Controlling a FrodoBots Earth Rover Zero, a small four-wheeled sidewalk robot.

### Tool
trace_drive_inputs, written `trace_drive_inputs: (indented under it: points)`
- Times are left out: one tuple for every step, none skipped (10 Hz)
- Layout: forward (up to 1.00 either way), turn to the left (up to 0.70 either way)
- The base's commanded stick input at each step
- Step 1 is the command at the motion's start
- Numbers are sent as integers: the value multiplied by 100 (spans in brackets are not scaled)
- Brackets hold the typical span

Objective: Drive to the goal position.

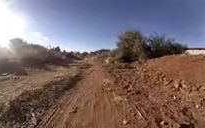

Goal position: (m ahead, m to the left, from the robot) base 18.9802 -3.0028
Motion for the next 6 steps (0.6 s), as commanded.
trace_drive_inputs:
  points:
    - [50, 0]
    - [50, 0]
    - [50, 0]
    - [50, 0]
    - [50, 0]
    - [50, 0]
